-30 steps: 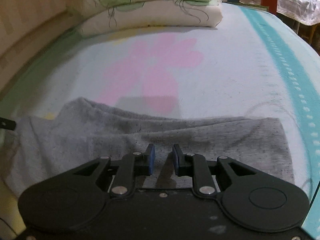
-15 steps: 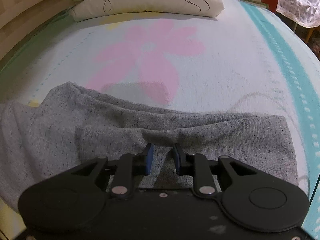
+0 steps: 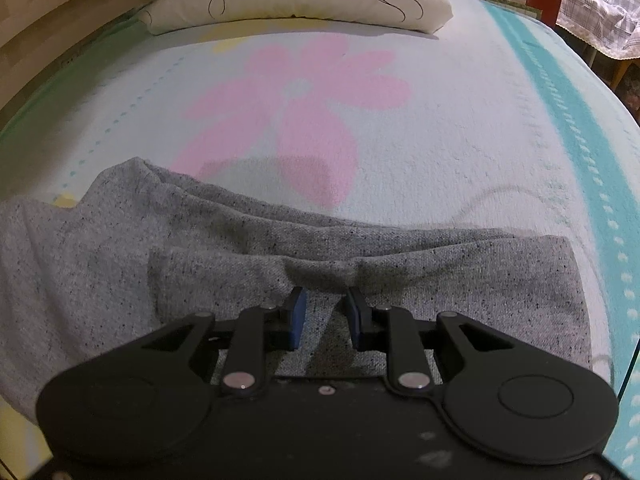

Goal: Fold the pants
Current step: 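Close the left tool on the pants edge and lift it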

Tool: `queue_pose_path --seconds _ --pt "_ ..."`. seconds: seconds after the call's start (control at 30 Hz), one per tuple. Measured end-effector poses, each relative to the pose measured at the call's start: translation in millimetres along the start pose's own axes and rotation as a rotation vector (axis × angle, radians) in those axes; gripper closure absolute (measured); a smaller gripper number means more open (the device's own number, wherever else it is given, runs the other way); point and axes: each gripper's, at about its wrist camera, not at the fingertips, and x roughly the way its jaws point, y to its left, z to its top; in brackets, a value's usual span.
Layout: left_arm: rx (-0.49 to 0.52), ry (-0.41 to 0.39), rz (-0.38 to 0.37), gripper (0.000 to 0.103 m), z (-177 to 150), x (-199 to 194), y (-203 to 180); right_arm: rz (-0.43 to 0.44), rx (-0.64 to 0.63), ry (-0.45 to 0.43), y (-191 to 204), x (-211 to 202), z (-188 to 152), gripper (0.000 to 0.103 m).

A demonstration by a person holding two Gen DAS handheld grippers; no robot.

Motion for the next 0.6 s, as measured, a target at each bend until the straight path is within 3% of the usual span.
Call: queue_pose_path --seconds 0.2,0.43,0.6 --pt "-0.179 0.021 -0.152 0.036 -26.1 14.8 21.5 -0.009 -0.021 0.0 4.6 1.4 1.7 0.08" --pt "-0.259 -0.008 -0.189 0.027 -51.2 12.5 27.8 -0.003 -0.022 0.002 2.8 1.4 2.4 0.08" --pt "-0.3 -0.059 -0.226 0.023 -40.6 20.8 23.1 -0.01 -0.044 -0.002 4.6 0.9 1.7 0.079"
